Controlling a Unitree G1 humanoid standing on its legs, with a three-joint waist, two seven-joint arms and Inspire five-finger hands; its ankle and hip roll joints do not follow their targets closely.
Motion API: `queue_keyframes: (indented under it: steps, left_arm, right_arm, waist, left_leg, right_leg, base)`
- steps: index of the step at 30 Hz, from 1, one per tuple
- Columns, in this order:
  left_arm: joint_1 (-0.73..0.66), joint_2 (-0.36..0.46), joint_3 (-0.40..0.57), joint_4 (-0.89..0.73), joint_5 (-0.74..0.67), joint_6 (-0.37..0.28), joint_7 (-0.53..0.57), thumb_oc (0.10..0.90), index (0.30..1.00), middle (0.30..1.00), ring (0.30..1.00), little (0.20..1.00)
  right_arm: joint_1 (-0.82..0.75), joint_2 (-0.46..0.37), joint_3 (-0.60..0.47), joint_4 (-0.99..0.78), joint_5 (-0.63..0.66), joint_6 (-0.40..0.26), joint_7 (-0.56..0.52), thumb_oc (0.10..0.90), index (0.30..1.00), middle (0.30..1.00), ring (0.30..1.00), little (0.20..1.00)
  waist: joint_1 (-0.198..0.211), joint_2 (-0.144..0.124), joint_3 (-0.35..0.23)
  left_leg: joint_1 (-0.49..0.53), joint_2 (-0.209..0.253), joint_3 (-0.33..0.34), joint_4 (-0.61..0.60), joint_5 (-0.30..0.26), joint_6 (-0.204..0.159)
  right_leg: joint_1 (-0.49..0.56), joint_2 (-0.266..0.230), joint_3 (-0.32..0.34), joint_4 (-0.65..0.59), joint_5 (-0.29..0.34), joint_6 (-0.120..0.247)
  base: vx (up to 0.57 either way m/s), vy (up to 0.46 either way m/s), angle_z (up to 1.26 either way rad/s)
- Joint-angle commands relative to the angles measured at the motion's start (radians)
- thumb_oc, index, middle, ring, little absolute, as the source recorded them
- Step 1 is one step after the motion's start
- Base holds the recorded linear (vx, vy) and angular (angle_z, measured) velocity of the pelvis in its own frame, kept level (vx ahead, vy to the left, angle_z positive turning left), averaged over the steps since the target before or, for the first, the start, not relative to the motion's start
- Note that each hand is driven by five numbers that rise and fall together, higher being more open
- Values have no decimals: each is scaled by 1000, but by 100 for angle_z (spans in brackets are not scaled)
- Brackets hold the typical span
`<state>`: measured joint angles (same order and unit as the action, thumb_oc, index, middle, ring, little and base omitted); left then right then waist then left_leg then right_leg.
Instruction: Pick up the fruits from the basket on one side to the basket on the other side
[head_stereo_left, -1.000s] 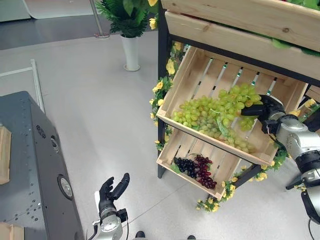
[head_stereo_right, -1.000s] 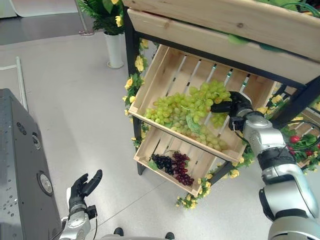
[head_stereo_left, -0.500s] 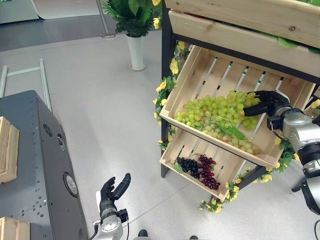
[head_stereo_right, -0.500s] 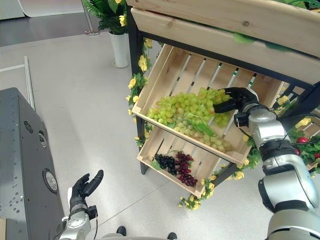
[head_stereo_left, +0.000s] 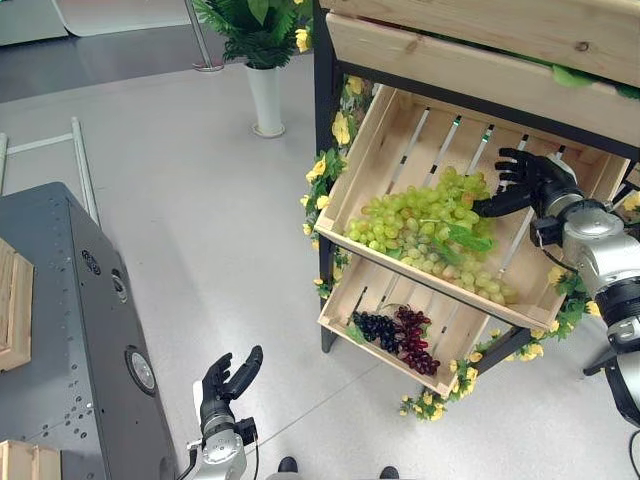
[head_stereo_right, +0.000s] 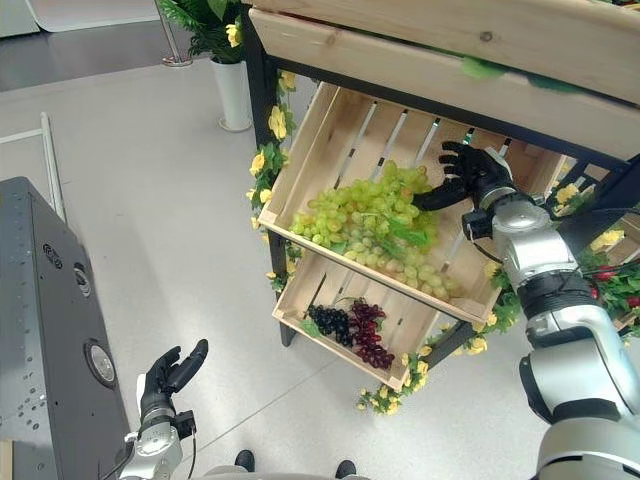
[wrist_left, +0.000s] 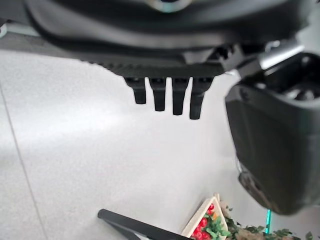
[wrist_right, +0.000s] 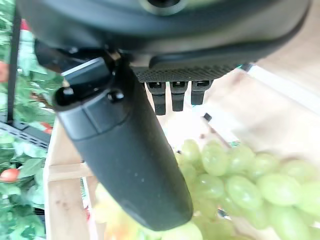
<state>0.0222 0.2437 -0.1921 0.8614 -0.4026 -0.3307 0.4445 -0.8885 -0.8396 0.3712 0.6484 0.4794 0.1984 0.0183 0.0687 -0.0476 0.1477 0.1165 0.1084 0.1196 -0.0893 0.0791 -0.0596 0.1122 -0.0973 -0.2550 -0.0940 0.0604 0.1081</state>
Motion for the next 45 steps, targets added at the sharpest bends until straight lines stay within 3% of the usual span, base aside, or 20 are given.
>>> queue_keyframes:
  steps: [1, 9, 16, 22, 25, 29, 30, 35, 40, 45]
  left_arm:
    - [-102, 47, -67, -56, 28, -80, 11, 800, 900, 900, 900, 900]
    - [-111, 23, -49, -64, 26, -65, 39, 800, 900, 900, 900, 900]
    - [-144, 7, -56, -68, 12, -53, 87, 800, 900, 900, 900, 900]
    - [-149, 6, -54, -75, 7, -56, 101, 800, 900, 900, 900, 900]
    - [-150, 6, -53, -79, 4, -62, 95, 800, 900, 900, 900, 900]
    - [-151, 0, -65, -92, 2, -68, 95, 800, 900, 900, 900, 900]
    - [-148, -4, -70, -93, 1, -73, 100, 800, 900, 900, 900, 900]
    - [-135, -20, -71, -92, 10, -67, 117, 800, 900, 900, 900, 900]
    - [-129, -20, -78, -93, 8, -62, 117, 800, 900, 900, 900, 900]
    - [-134, -24, -88, -80, 10, -66, 114, 800, 900, 900, 900, 900]
  right_arm:
    - [-155, -80, 26, -143, 2, -223, -112, 800, 900, 900, 900, 900]
    - [66, 49, -48, -474, -164, -231, -167, 800, 900, 900, 900, 900]
    - [200, 120, -24, -647, -301, -169, -203, 800, 900, 900, 900, 900]
    - [249, 142, -12, -727, -237, -165, -177, 800, 900, 900, 900, 900]
    - [274, 172, -10, -763, -178, -192, -164, 800, 900, 900, 900, 900]
    - [321, 229, -7, -826, -166, -293, -162, 800, 900, 900, 900, 900]
    - [349, 250, -3, -855, -208, -342, -168, 800, 900, 900, 900, 900]
    - [417, 289, -6, -919, -309, -442, -195, 800, 900, 900, 900, 900]
    - [459, 310, 15, -967, -242, -548, -104, 800, 900, 900, 900, 900]
    - [450, 331, 51, -990, -223, -606, -46, 800, 900, 900, 900, 900]
  waist:
    - [21, -61, -55]
    - [-18, -49, -51]
    - [-48, -37, -36]
    - [-59, -33, -27]
    - [-62, -30, -21]
    - [-67, -25, -17]
    - [-69, -22, -16]
    - [-79, -12, -17]
    - [-85, -3, -15]
    - [-80, 0, -14]
  left_leg:
    - [37, -19, 2, 2, -105, -9]
    - [34, -19, 22, 2, -107, -1]
    - [32, -20, 40, 2, -113, 5]
    - [30, -22, 47, 2, -116, 6]
    - [29, -24, 48, 2, -117, 7]
    - [27, -25, 48, 2, -119, 8]
    - [26, -26, 49, 2, -120, 9]
    - [27, -27, 53, 2, -125, 12]
    - [26, -27, 56, 2, -125, 13]
    - [25, -29, 52, 2, -126, 13]
  right_leg:
    - [65, -47, 3, 7, -28, 13]
    - [48, -54, 25, 7, -24, 19]
    - [32, -58, 48, 7, -19, 27]
    - [25, -60, 56, 8, -18, 30]
    - [22, -60, 59, 10, -18, 30]
    - [17, -61, 62, 11, -18, 31]
    - [15, -62, 64, 11, -18, 32]
    - [10, -63, 71, 11, -19, 36]
    - [4, -62, 79, 13, -21, 37]
    - [5, -63, 77, 11, -22, 38]
  base:
    - [1, 5, -3]
    - [-7, 11, -5]
    - [-22, 13, -6]
    - [-15, 9, -11]
    - [0, 0, 0]
    - [0, 0, 0]
    - [0, 0, 0]
    - [0, 0, 0]
    - [-3, -1, -3]
    - [-3, -6, -5]
